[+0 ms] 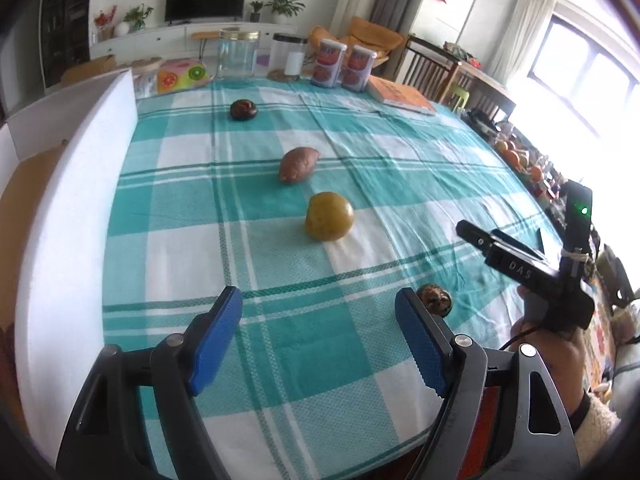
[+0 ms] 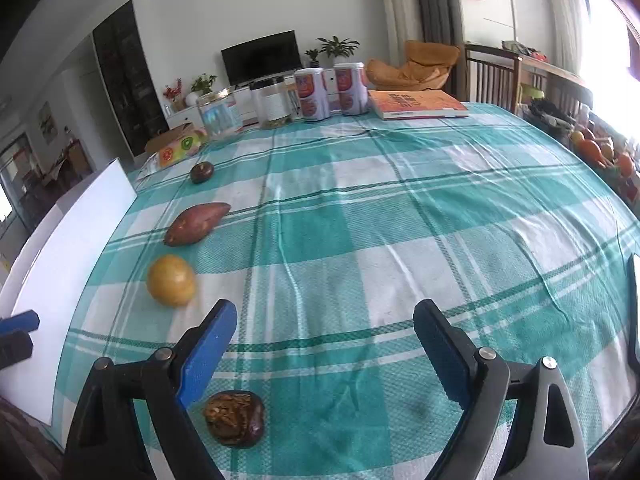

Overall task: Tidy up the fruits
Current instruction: 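Withdraw both tools from the box back over the table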

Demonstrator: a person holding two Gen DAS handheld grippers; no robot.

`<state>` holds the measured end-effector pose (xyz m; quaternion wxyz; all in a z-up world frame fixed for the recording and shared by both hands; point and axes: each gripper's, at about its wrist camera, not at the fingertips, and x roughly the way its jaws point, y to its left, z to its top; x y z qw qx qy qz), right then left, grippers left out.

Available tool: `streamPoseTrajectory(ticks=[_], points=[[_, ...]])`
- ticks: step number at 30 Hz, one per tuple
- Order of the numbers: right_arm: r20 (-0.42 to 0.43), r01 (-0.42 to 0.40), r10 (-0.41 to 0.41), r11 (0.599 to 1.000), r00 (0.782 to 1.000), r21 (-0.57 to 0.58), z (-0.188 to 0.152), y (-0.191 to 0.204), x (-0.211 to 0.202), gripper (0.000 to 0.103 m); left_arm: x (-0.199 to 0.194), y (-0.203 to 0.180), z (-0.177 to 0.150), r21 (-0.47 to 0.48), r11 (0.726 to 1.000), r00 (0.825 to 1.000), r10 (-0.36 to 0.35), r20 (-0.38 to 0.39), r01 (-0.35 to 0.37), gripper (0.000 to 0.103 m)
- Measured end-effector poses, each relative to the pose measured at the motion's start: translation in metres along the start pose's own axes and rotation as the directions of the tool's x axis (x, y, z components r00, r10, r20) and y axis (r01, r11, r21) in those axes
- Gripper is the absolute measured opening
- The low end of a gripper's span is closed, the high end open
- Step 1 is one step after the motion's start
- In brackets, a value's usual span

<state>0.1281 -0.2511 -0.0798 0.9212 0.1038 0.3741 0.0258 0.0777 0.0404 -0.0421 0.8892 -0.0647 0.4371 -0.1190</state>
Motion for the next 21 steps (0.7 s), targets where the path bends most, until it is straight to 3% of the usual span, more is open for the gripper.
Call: streamPoseTrajectory(ticks=[3,11,17,19,21], points=[[0.018,-0.002,0.001,0.995,1.0,0.095,-0.002,-0.017,-0.003,0.09,0.024,0.003,-0.003,0.022,0.998,0.998,0.059,0.004,-0.059,0.081],[0.009,-0.018,0.017,0.988,1.0,0.155,-0.006,-0.027,0.005,0.091,0.074,0.036,-0.004,0.026,0.982,0.982,0.187,0.022,-0.188,0.081],[0.022,-0.13,0.13,0.931,0.991,0.342,-0.011,-0.061,0.005,0.091,0.078,0.047,-0.008,0.007,0.985,0.984,0.174,0.029,-0.174,0.081],[-0.038,-0.183,0.212,0.91,0.977,0.373,-0.011,-0.064,0.01,0.091,0.08,0.045,-0.007,0.022,0.985,0.985,0.171,0.021,-0.171,0.085],[-0.13,-0.239,0.299,0.906,0.945,0.348,-0.009,-0.054,0.012,0.091,0.084,0.041,-0.007,0.047,0.98,0.982,0.191,0.011,-0.191,0.088]])
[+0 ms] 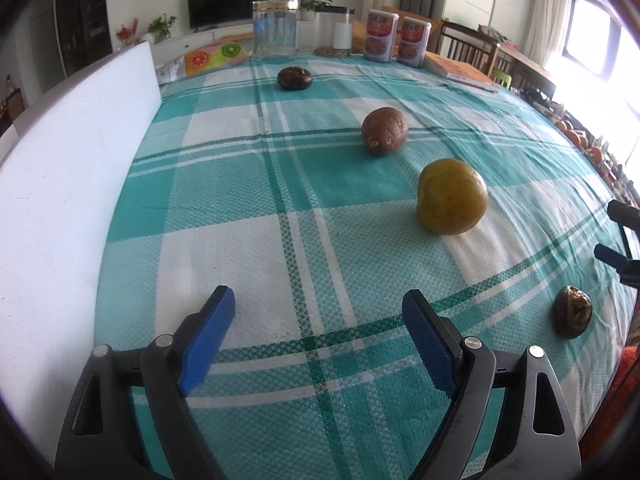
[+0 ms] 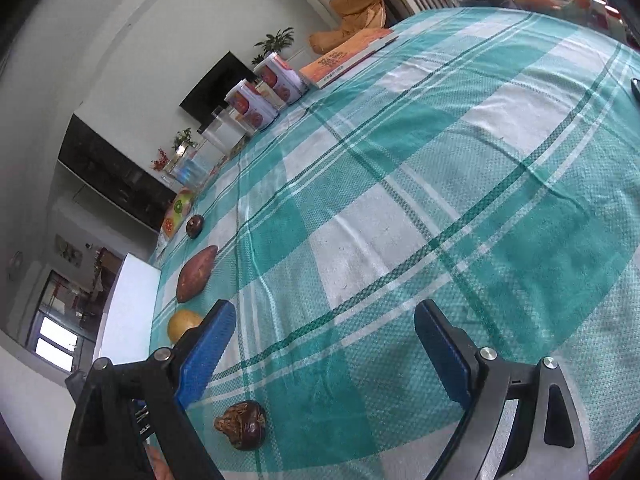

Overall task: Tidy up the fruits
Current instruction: 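Withdraw both tools from the box back over the table, then grasp another dark brown fruit with the right tool while the left tool grasps the yellow pomelo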

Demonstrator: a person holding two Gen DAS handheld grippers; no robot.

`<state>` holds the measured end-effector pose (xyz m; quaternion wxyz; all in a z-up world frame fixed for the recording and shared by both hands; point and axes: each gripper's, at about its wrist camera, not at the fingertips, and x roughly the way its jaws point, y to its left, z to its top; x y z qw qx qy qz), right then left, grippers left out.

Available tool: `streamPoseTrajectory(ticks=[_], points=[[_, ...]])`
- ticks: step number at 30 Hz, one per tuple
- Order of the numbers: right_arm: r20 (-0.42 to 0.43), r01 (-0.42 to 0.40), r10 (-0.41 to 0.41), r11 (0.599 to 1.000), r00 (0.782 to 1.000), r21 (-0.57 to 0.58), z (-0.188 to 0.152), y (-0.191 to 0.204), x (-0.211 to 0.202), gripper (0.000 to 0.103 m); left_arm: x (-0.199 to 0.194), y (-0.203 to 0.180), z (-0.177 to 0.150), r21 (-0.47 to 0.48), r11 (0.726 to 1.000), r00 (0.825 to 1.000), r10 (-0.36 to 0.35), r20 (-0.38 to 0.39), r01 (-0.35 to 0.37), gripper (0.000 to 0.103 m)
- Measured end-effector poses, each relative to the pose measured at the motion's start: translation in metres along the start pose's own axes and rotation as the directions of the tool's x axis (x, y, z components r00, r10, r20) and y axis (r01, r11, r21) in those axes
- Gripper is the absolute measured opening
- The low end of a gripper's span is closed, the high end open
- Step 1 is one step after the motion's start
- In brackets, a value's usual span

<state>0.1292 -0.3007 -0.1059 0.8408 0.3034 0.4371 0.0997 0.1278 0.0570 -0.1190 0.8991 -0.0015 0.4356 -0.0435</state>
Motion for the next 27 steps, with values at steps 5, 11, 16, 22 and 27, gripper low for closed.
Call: streamPoseTrajectory(ticks=[5,11,16,22,27], points=[[-0.205,-0.027,-0.062,0.913,0.977,-0.407,-0.042,0.073,0.005,0.09,0.002,-0.003,0.001,0.02,1.0,1.0,0.02,-0.008,-0.02,0.089],[-0.224,0.063,-0.208,0.852,0.952,-0.519,-0.066,0.096,0.034,0.082,0.001,-0.001,0.001,0.015,1.0,1.0,0.013,-0.006,-0.013,0.089],[-0.223,0.102,-0.274,0.813,0.935,-0.573,-0.076,0.101,0.049,0.057,0.001,0.001,0.001,0.009,1.0,1.0,0.004,-0.003,-0.004,0.089],[-0.177,0.127,-0.257,0.836,0.95,-0.534,-0.07,0.095,0.047,0.042,0.002,-0.001,0.001,0.021,1.0,1.0,0.018,-0.007,-0.018,0.089],[-0.077,0.165,-0.223,0.876,0.972,-0.453,-0.033,0.087,0.041,0.042,0.001,-0.002,0.001,0.022,1.0,1.0,0.02,-0.008,-0.02,0.089]])
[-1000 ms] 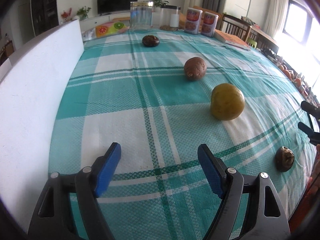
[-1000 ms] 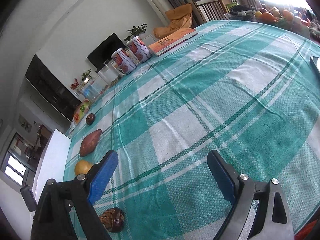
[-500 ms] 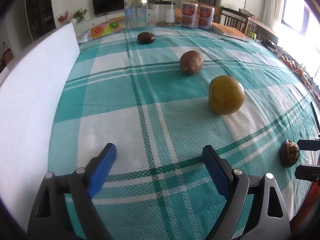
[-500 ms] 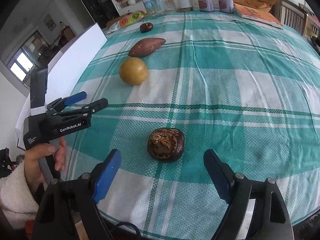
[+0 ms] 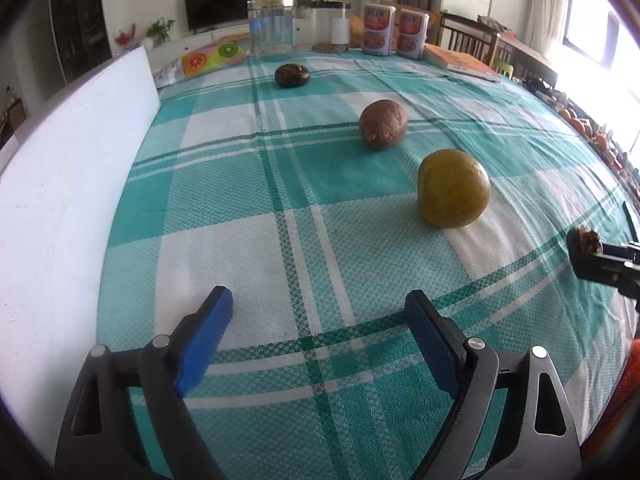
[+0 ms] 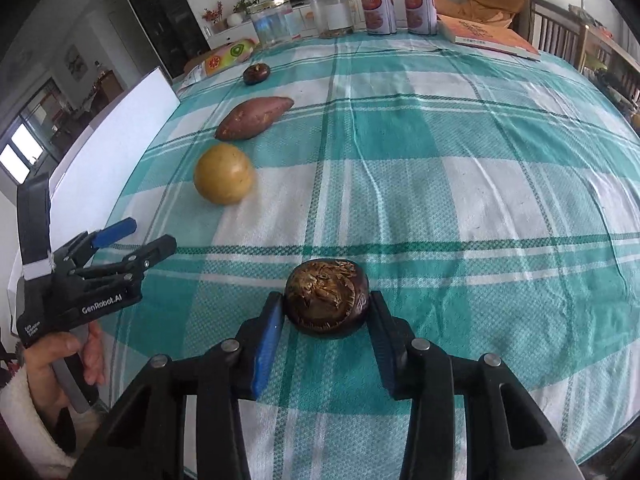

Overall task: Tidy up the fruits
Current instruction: 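Grasp another dark brown fruit with the right tool while the left tool grasps the yellow pomelo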

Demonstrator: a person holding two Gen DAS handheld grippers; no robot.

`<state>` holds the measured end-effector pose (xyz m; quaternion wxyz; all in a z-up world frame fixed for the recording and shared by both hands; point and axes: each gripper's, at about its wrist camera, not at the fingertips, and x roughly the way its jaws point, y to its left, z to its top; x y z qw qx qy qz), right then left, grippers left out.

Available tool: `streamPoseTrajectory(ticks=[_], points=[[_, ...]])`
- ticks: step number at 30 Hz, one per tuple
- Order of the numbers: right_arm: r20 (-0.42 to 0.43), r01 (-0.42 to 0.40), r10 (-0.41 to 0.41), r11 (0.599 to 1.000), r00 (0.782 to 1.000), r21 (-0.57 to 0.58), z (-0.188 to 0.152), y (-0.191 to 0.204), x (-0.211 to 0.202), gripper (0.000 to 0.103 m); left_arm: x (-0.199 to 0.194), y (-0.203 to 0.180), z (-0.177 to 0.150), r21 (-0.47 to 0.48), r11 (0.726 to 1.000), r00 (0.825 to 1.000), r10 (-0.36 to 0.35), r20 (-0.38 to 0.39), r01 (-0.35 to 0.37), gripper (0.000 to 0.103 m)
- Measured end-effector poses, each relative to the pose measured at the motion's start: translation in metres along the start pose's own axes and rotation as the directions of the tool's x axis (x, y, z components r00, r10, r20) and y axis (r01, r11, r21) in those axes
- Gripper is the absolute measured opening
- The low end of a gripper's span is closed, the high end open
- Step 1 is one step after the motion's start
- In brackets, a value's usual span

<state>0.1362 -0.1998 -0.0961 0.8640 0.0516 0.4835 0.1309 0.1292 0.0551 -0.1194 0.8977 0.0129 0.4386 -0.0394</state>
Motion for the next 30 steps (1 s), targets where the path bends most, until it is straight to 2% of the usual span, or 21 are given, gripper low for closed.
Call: streamPoseTrajectory(ticks=[4,6,10,11,12,13,15,25,27,30], points=[[0.151,0.054,-0.058,0.998,0.987,0.032,0.033,-0.021,-0.001,0.042,0.0,0.0,0.0,0.0,1.0,1.0,0.0,0.0,0.0,0.089],[0.184,0.07,-0.076,0.997,0.98,0.041,0.045,-0.031,0.009,0.042,0.0,0.0,0.0,0.0,1.0,1.0,0.0,0.0,0.0,0.09],[0.125,0.087,-0.093,0.995,0.988,0.058,0.048,-0.047,0.04,0.044,0.0,0.0,0.0,0.0,1.0,1.0,0.0,0.0,0.0,0.09],[0.145,0.072,-0.081,0.995,0.986,0.062,0.047,-0.049,0.038,0.044,0.0,0.0,0.0,0.0,1.0,1.0,0.001,0.0,-0.001,0.09],[0.15,0.06,-0.07,0.996,0.986,0.066,0.045,-0.051,0.038,0.053,0.0,0.0,0.0,0.001,1.0,1.0,0.001,-0.001,-0.001,0.09],[0.143,0.057,-0.066,0.996,0.988,0.07,0.043,-0.053,0.039,0.071,0.0,-0.001,0.0,0.004,1.0,1.0,0.002,-0.001,-0.002,0.091],[0.151,0.034,-0.046,0.996,0.987,0.08,0.041,-0.056,0.037,0.078,0.0,-0.001,0.0,0.007,1.0,1.0,0.003,-0.003,-0.003,0.091],[0.139,0.05,-0.057,0.997,0.989,0.058,0.041,-0.052,0.039,0.087,-0.001,0.0,-0.001,0.002,1.0,1.0,-0.006,0.0,0.006,0.092],[0.142,0.039,-0.048,0.997,0.989,0.063,0.04,-0.054,0.039,0.088,-0.004,0.002,0.0,-0.01,0.999,0.999,-0.037,0.004,0.037,0.091],[0.145,0.029,-0.039,0.997,0.989,0.068,0.04,-0.055,0.038,0.088,-0.013,-0.005,0.006,-0.051,0.986,0.987,-0.161,0.003,0.16,0.091]])
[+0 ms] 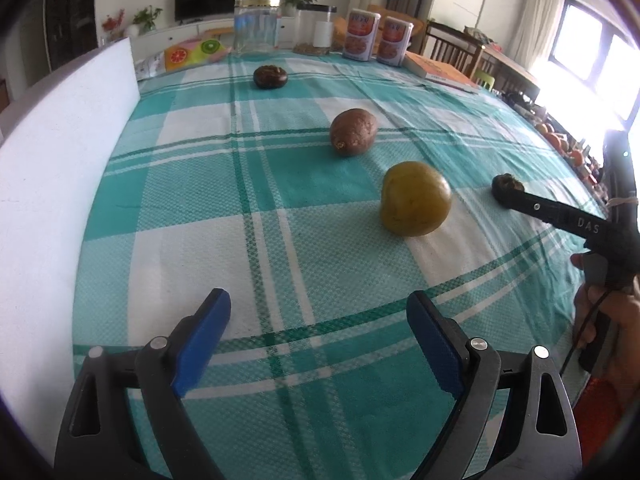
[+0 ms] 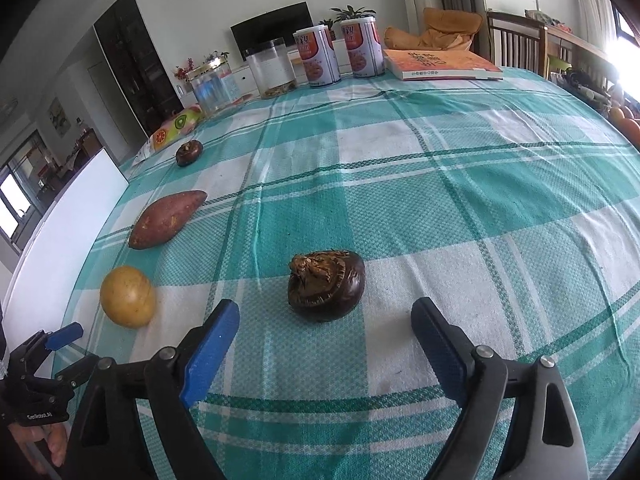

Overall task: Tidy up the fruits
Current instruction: 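Grasp another dark brown fruit with the right tool while the left tool grasps the yellow pomelo, then carry both fruits into the white box and open both tools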

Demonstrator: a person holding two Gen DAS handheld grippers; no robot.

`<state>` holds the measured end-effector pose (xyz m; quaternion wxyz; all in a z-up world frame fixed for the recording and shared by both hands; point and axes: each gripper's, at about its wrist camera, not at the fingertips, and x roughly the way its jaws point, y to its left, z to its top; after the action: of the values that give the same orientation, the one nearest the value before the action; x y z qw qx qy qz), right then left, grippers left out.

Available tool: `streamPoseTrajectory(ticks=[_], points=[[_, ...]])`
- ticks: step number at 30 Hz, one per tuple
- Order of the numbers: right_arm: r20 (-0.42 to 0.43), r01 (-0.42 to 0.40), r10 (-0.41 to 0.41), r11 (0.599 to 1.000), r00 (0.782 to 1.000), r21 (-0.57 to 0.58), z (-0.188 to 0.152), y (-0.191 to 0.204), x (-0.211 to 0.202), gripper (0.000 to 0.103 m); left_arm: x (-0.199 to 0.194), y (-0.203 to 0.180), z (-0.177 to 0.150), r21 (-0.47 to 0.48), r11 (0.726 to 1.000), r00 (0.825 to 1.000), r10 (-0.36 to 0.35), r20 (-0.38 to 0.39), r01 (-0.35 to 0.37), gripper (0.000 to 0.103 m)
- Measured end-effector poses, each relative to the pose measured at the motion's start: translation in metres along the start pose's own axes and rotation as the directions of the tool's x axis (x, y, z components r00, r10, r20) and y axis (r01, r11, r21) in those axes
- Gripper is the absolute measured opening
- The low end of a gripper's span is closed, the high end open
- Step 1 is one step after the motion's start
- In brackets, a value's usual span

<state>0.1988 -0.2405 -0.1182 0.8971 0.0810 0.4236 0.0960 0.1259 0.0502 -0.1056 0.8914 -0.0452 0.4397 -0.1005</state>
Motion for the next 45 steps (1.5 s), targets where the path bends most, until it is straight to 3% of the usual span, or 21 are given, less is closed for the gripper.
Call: streamPoseTrajectory(ticks=[5,13,15,17,18,19,21,26,30,35,36,38,39,40,42,45], points=[[-0.003,0.003,-0.003,1.0,1.0,-0.007,0.0,0.001,0.0,0.089,0.009,-0.042,0.031,0.066,0.996,0.998,-0.062,-0.008,0.063,0.091],[0.004,0.024,-0.024,1.0,1.0,-0.005,-0.001,0.003,-0.002,0.089,0.05,-0.055,0.054,0.068,0.997,0.999,0.03,-0.037,-0.027,0.087],[-0.002,0.033,-0.033,0.999,0.999,-0.019,0.0,0.005,-0.001,0.089,0.054,-0.055,0.053,0.075,0.997,0.998,0.01,-0.058,-0.006,0.049],[-0.009,0.062,-0.062,0.997,0.998,-0.034,0.0,0.008,0.001,0.087,0.055,-0.056,0.051,0.081,0.997,0.998,0.018,-0.058,-0.014,0.048],[-0.008,0.08,-0.081,0.996,0.997,-0.042,0.0,0.009,0.001,0.076,0.054,-0.057,0.05,0.087,0.996,0.998,0.022,-0.056,-0.017,0.048],[-0.004,0.091,-0.091,0.995,0.996,-0.048,0.0,0.01,0.001,0.057,0.053,-0.058,0.048,0.092,0.996,0.998,0.024,-0.056,-0.019,0.048],[-0.003,0.088,-0.088,0.995,0.996,-0.045,0.0,0.009,0.0,0.035,0.048,-0.057,0.045,0.078,0.997,0.998,0.007,-0.063,-0.002,0.047],[0.0,-0.011,0.011,0.999,1.0,0.046,-0.006,-0.002,-0.01,0.031,0.018,-0.05,0.035,0.039,0.998,0.997,-0.055,-0.053,0.057,0.047],[0.016,-0.128,0.127,0.986,0.992,0.111,-0.014,0.0,-0.022,0.013,-0.014,-0.041,0.031,0.015,0.995,0.994,-0.102,-0.031,0.102,0.047],[0.001,-0.159,0.161,0.975,0.987,0.153,-0.022,-0.001,-0.025,0.015,-0.04,-0.025,0.027,-0.02,0.993,0.993,-0.113,-0.019,0.112,0.047],[0.014,-0.171,0.171,0.971,0.985,0.168,-0.022,-0.004,-0.029,0.022,-0.044,-0.022,0.026,-0.03,0.993,0.993,-0.116,-0.013,0.116,0.047],[0.063,-0.185,0.176,0.961,0.982,0.205,-0.023,-0.013,-0.04,0.048,-0.053,-0.016,0.022,-0.044,0.992,0.993,-0.12,0.002,0.12,0.047],[0.102,-0.191,0.171,0.953,0.98,0.237,-0.024,-0.021,-0.048,0.066,-0.057,-0.013,0.02,-0.052,0.991,0.992,-0.122,0.006,0.123,0.047],[0.146,-0.196,0.161,0.941,0.976,0.276,-0.026,-0.03,-0.056,0.07,-0.061,-0.01,0.018,-0.061,0.99,0.992,-0.125,0.01,0.126,0.047],[0.205,-0.198,0.127,0.906,0.971,0.374,-0.03,-0.053,-0.066,0.07,-0.067,-0.005,0.014,-0.075,0.989,0.991,-0.129,0.017,0.13,0.047],[0.162,-0.162,0.104,0.899,0.981,0.406,-0.027,-0.063,-0.061,0.07,-0.072,-0.002,0.009,-0.083,0.987,0.99,-0.137,0.025,0.139,0.047]])
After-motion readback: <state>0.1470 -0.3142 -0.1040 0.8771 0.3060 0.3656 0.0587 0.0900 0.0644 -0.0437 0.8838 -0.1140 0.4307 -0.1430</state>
